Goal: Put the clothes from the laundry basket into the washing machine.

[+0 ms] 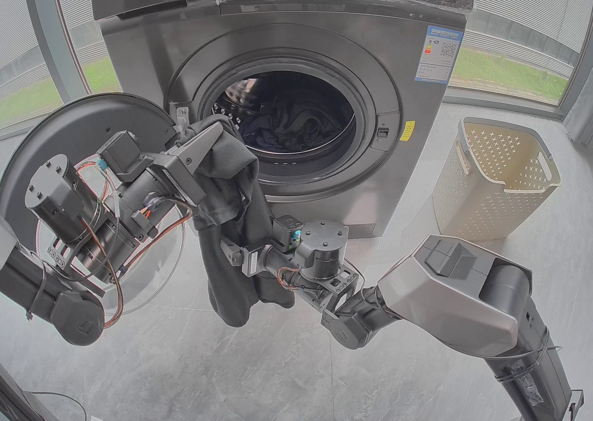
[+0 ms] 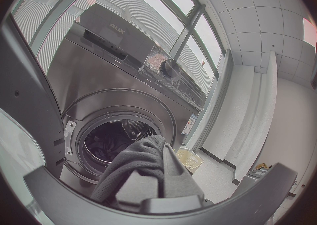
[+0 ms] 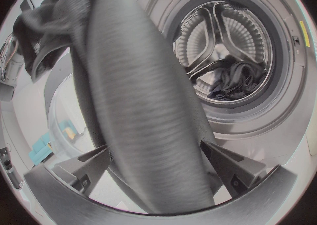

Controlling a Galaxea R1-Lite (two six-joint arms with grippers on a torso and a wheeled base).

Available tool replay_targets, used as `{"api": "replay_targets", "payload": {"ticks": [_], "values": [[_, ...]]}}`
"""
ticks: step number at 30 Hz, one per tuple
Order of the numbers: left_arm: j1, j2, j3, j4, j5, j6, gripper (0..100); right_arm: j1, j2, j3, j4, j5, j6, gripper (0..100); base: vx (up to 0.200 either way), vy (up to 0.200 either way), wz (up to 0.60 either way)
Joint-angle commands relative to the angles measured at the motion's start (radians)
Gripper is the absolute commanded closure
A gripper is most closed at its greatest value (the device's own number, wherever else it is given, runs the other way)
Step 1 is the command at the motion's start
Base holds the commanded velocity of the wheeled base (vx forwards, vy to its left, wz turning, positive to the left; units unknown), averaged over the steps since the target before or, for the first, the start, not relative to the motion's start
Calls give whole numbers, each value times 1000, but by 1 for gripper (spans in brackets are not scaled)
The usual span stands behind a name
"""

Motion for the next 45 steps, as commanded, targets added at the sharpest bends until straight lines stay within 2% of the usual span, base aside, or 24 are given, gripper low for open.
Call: {"api": "replay_targets", "payload": {"ticks": [1, 9, 13, 18, 25, 30, 31, 33, 45], "values": [[1, -2, -2, -4, 0, -1, 100, 1, 21, -48, 12, -3, 1, 0, 0, 0, 0], [2, -5, -2, -4, 0, -1, 100, -35, 72, -136, 30, -33, -4, 0, 0, 0, 0], [4, -5, -2, -4, 0, -2, 100, -54, 72, -136, 30, -55, -4, 0, 0, 0, 0], [4, -5, 0, -4, 0, -1, 100, -118, 53, -134, 31, -84, -4, 0, 0, 0, 0], [12, -3, -5, -4, 0, -2, 100, -192, -14, -56, 27, -85, -4, 0, 0, 0, 0], [18, 0, -7, -4, 0, -2, 100, -206, -42, 2, 12, -84, -5, 0, 0, 0, 0], [19, 0, -8, -4, 0, -2, 100, -204, -62, 50, 1, -82, -18, 0, 0, 0, 0], [19, 2, -8, -4, 0, -2, 100, -203, -74, 80, -4, -84, -24, 0, 0, 0, 0], [18, -5, -8, -4, 0, -2, 100, -235, -81, 93, 4, -84, -27, 0, 0, 0, 0]]}}
